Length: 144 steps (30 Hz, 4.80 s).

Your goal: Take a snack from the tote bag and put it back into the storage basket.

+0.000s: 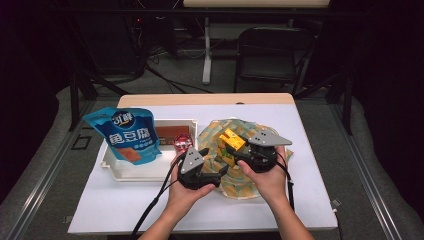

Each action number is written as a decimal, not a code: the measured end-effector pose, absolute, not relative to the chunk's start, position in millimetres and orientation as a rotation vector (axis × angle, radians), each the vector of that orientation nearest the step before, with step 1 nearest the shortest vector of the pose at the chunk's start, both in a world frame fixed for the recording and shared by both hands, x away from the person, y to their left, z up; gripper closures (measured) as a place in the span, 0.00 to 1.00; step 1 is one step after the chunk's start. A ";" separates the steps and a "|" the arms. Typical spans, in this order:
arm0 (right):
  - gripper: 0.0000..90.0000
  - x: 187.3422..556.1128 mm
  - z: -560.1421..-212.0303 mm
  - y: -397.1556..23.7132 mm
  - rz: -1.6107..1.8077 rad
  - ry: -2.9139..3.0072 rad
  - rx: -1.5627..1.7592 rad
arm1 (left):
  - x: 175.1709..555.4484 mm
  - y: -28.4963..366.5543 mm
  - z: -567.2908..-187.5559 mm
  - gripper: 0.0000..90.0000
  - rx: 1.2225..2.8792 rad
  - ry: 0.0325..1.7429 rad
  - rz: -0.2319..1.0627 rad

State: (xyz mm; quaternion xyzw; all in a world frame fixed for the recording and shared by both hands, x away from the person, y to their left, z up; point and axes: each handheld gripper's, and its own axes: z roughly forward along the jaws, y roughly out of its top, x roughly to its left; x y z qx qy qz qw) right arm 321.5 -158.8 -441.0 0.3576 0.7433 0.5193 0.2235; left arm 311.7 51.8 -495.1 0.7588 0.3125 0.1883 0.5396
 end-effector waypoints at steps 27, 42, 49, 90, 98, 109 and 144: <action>0.48 303.7 -438.3 -132.5 1.479 2.084 0.922 | 304.2 49.0 -494.1 0.34 1.761 0.740 0.479; 0.32 286.8 -431.5 -149.4 1.571 2.026 0.927 | 301.0 87.2 -486.3 0.34 1.716 0.801 0.526; 0.32 288.5 -446.2 -159.8 1.527 2.022 0.974 | 298.7 104.5 -485.8 0.34 1.694 0.829 0.557; 0.27 283.4 -495.7 -208.1 1.457 1.975 1.146 | 314.1 180.8 -533.4 0.35 1.586 1.123 0.724; 0.27 283.7 -498.2 -206.7 1.445 1.983 1.147 | 326.5 166.6 -554.0 0.35 1.588 1.225 0.767; 0.27 284.0 -500.2 -208.9 1.439 1.974 1.166 | 333.0 163.2 -564.2 0.35 1.581 1.342 0.847; 0.26 282.8 -500.5 -212.0 1.412 1.969 1.173 | 321.0 170.4 -553.7 0.15 1.701 1.344 0.658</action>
